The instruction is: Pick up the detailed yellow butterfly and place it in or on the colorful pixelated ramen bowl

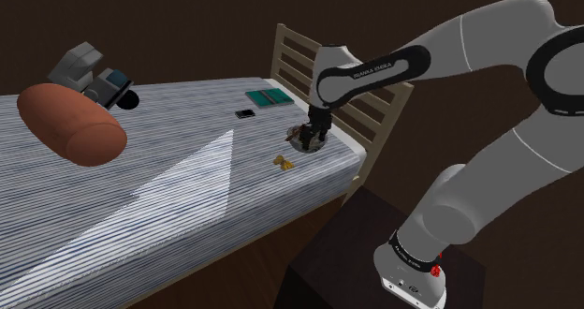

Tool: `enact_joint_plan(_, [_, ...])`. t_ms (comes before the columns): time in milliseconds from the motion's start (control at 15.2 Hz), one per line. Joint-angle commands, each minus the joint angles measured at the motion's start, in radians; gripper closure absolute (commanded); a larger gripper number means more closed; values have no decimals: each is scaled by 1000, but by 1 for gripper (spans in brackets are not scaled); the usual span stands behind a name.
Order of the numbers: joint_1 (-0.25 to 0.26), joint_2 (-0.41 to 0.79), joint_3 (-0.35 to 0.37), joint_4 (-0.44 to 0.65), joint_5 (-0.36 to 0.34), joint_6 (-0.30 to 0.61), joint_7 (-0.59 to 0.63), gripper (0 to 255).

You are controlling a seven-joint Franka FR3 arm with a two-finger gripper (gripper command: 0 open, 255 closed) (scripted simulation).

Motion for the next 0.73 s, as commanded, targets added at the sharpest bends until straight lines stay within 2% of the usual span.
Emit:
enact_joint_plan(0, [3,77,-2,15,14,69,-3,0])
enact_joint_plan(660, [-2,476,2,210,110,298,-62,0])
